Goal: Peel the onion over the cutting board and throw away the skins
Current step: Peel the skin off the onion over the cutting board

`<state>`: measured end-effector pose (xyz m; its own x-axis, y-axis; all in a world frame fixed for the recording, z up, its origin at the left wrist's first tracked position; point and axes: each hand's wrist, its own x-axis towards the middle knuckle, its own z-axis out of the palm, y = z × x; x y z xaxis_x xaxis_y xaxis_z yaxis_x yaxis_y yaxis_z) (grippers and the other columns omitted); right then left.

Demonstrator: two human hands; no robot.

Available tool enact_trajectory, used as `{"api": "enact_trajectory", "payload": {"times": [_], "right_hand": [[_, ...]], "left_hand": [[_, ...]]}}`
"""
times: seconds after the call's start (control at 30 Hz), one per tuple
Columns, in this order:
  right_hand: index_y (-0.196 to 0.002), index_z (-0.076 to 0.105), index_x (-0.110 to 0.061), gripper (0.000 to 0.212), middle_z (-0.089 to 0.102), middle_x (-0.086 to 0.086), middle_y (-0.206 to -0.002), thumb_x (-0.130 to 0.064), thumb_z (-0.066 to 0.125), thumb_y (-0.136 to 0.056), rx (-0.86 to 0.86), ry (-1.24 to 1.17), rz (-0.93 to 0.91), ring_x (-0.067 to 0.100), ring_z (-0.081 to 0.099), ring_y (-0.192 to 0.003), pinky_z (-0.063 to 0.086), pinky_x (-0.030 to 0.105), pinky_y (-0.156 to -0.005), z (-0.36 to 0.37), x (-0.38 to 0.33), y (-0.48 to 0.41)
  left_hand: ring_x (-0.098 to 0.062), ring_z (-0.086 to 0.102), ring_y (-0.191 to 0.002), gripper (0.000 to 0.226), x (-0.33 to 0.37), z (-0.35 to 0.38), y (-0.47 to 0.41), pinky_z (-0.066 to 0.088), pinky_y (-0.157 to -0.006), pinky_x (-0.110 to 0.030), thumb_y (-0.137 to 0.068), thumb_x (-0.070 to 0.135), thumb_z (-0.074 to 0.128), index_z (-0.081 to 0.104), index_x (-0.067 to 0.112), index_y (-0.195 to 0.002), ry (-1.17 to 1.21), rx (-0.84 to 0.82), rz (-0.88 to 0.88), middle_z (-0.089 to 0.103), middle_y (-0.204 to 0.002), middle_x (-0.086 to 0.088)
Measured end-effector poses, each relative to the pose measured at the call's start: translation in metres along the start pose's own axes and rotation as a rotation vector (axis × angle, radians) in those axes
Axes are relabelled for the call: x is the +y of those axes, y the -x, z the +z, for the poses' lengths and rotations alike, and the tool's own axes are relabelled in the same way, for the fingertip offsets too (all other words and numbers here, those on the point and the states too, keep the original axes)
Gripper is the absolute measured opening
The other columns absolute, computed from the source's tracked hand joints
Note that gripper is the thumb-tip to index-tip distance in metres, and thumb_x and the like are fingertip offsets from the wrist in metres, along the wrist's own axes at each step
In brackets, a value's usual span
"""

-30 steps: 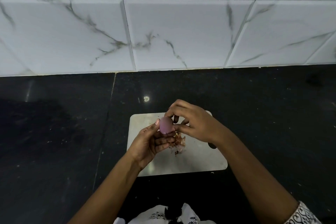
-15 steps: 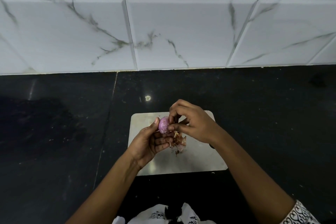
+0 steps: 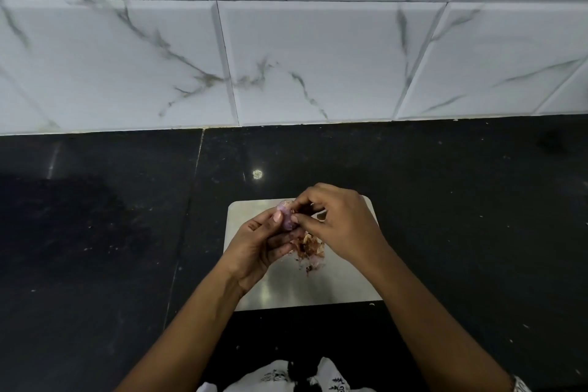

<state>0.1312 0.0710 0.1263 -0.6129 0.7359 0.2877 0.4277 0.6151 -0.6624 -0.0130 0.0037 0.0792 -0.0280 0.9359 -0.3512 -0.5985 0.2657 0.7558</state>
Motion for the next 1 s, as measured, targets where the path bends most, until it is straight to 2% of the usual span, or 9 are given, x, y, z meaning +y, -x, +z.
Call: {"api": "enact_trajectory", "payload": {"times": [0.07, 0.23, 0.33, 0.43, 0.57, 0.63, 0.7, 0.77, 1.0], "right_hand": [[-0.084, 0.070, -0.018, 0.008, 0.068, -0.006, -0.083, -0.019, 0.072, -0.076, 0.037, 0.003, 0.012, 0.006, 0.064, -0.076, 0.054, 0.030, -0.069, 0.001, -0.002, 0.000], [-0.082, 0.068, -0.016, 0.003, 0.067, -0.004, -0.082, -0.017, 0.069, -0.079, 0.124, 0.085, 0.125, 0.007, 0.061, -0.073, 0.054, 0.028, -0.067, 0.001, 0.010, -0.006], [-0.085, 0.065, -0.017, 0.005, 0.066, -0.004, -0.086, -0.016, 0.068, -0.081, 0.140, 0.123, 0.167, 0.004, 0.059, -0.075, 0.048, 0.012, -0.065, 0.000, 0.024, -0.007], [-0.095, 0.063, -0.018, 0.014, 0.065, -0.006, -0.094, -0.011, 0.066, -0.083, 0.011, 0.078, 0.211, 0.001, 0.058, -0.081, 0.045, 0.004, -0.068, 0.003, 0.029, -0.002], [-0.110, 0.062, -0.022, 0.027, 0.067, -0.006, -0.108, -0.009, 0.061, -0.086, -0.177, 0.095, 0.256, 0.005, 0.062, -0.098, 0.050, 0.023, -0.088, 0.009, 0.033, 0.004], [-0.106, 0.065, -0.022, 0.021, 0.068, -0.008, -0.103, -0.016, 0.063, -0.086, -0.145, 0.048, 0.268, 0.003, 0.063, -0.093, 0.051, 0.024, -0.085, 0.007, 0.032, 0.004], [-0.093, 0.068, -0.019, 0.010, 0.068, -0.009, -0.090, -0.019, 0.067, -0.083, -0.044, -0.003, 0.204, 0.001, 0.062, -0.081, 0.051, 0.022, -0.074, 0.004, 0.029, 0.004], [-0.089, 0.065, -0.017, 0.013, 0.060, -0.010, -0.092, -0.011, 0.070, -0.078, -0.014, -0.041, 0.110, 0.001, 0.059, -0.080, 0.049, 0.018, -0.068, 0.000, 0.025, 0.003], [-0.114, 0.056, -0.030, 0.033, 0.045, -0.022, -0.108, -0.018, 0.065, -0.085, -0.368, -0.011, -0.094, 0.000, 0.051, -0.098, 0.048, 0.013, -0.073, -0.020, 0.010, -0.013]], "left_hand": [[-0.013, 0.072, -0.072, 0.061, 0.000, -0.001, -0.001, 0.056, -0.053, -0.020, -0.034, 0.045, 0.093, 0.077, 0.016, -0.085, 0.014, -0.013, 0.007, 0.073, -0.078, -0.006], [-0.016, 0.073, -0.068, 0.075, -0.002, -0.001, 0.000, 0.056, -0.049, -0.020, -0.026, 0.046, 0.094, 0.076, 0.010, -0.089, 0.058, -0.040, -0.036, 0.074, -0.088, -0.017], [-0.020, 0.073, -0.072, 0.076, -0.004, -0.003, 0.000, 0.058, -0.050, -0.023, -0.032, 0.040, 0.095, 0.075, 0.007, -0.097, 0.156, -0.076, -0.080, 0.071, -0.098, -0.023], [-0.021, 0.073, -0.079, 0.073, -0.006, -0.008, 0.000, 0.059, -0.052, -0.025, -0.039, 0.034, 0.095, 0.073, 0.008, -0.104, 0.237, -0.111, -0.089, 0.069, -0.104, -0.022], [-0.021, 0.073, -0.080, 0.070, -0.009, -0.014, 0.000, 0.058, -0.051, -0.023, -0.044, 0.029, 0.095, 0.072, 0.007, -0.106, 0.307, -0.134, -0.106, 0.071, -0.098, -0.018], [-0.021, 0.073, -0.078, 0.070, -0.010, -0.016, -0.001, 0.058, -0.052, -0.023, -0.043, 0.029, 0.095, 0.072, 0.007, -0.105, 0.310, -0.118, -0.107, 0.072, -0.093, -0.017], [-0.021, 0.073, -0.076, 0.070, -0.012, -0.017, -0.002, 0.058, -0.052, -0.024, -0.042, 0.032, 0.095, 0.073, 0.006, -0.104, 0.284, -0.094, -0.100, 0.072, -0.090, -0.017], [-0.021, 0.073, -0.076, 0.071, -0.011, -0.015, -0.001, 0.058, -0.051, -0.025, -0.040, 0.033, 0.096, 0.073, 0.006, -0.101, 0.248, -0.075, -0.098, 0.071, -0.091, -0.018], [-0.015, 0.069, -0.074, 0.064, 0.001, -0.008, 0.002, 0.057, -0.050, -0.022, -0.040, 0.047, 0.092, 0.077, 0.013, -0.092, 0.026, -0.083, -0.032, 0.071, -0.084, -0.009]]}}
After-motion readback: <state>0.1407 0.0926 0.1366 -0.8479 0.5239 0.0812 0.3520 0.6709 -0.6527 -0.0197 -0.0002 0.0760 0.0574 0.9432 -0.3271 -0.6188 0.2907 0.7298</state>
